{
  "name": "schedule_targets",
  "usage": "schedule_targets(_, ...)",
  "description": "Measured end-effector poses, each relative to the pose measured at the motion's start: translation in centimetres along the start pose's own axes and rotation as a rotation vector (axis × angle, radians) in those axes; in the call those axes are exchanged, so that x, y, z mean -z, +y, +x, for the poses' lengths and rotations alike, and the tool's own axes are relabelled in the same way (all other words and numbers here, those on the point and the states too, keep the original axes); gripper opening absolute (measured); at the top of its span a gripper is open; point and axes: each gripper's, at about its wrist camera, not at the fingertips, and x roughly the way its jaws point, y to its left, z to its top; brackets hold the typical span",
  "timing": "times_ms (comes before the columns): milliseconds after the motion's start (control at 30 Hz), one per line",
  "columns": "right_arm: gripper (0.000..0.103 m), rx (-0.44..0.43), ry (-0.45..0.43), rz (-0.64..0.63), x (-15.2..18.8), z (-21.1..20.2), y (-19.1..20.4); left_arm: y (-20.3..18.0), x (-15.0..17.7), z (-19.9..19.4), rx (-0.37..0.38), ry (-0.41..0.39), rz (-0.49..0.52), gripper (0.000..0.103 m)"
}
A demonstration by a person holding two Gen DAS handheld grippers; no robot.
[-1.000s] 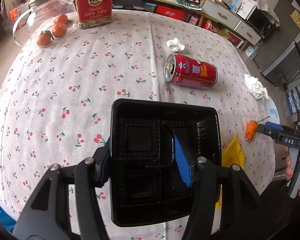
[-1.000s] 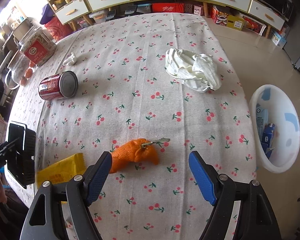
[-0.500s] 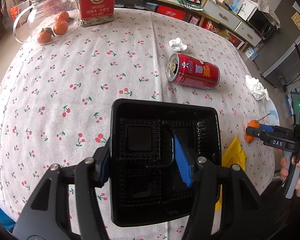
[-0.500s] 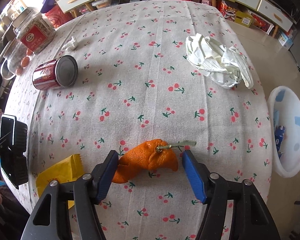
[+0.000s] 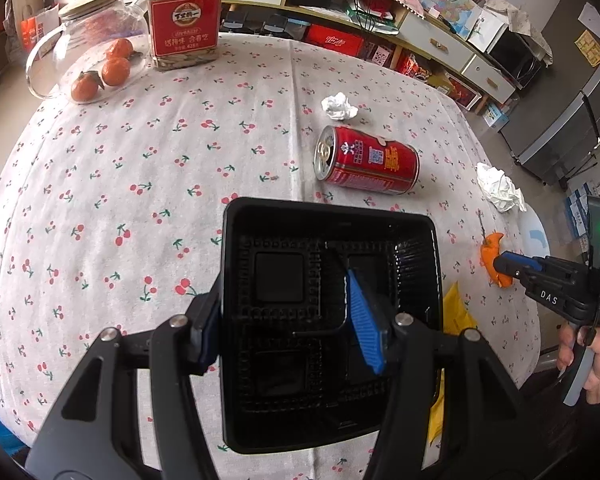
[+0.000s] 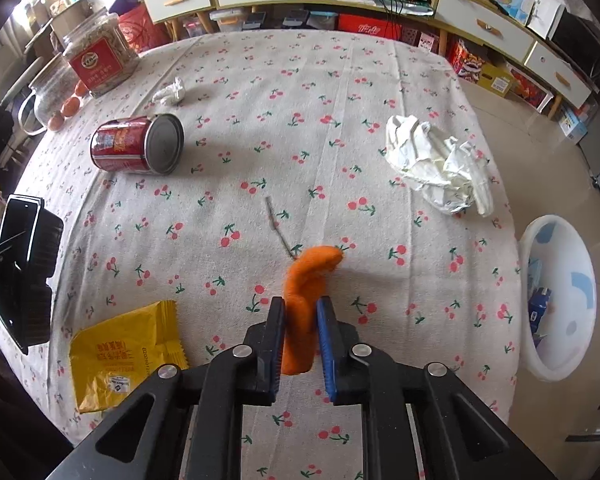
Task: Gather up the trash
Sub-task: 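Carry the black tray and orange toy with both grippers to the bucket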
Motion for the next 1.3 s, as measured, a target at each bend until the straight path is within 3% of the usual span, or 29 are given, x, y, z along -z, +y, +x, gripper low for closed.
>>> schedule_targets(500,0.013,-0.063,-0.006,0.073,-0.2,-0.6,-2.2,-1.8,-0.2,0.3,0.024,-0.006,0.011,0.057)
schedule_targets(667,0.044,-0.077,0.032,0.113,-0.6,1.0,-2.1,-1.8,-0.2,0.7,0.024,0.001,0.014,0.057)
schedule_targets(767,0.041,-0.051,0.049,0.089,-1.0,2.0,-1.4,-1.7,-0.1,0.7,0.023,0.003,0.011,0.057)
schedule_targets(867,0.022,-0.022,0.053,0.061,-1.1,2.5,-1.0,-1.6,0.0,0.6,0.023,0.001,0.010,0.057)
schedule_targets(933,0.019,0.006,0.043,0.036,-1.1,2.5,-0.6,-1.6,0.1,0.4,0.023,-0.005,0.007,0.057)
schedule_targets(1033,0.017,0.033,0.015,0.010,-0.9,1.7,-0.3,-1.7,-0.1,0.1,0.029,-0.014,0.002,0.057)
schedule_targets(1300,0.017,0.007,-0.066,0.054,-0.1,-1.6,-2.4,-4.6,-1.0,-0.3,0.051,-0.035,0.042,0.057)
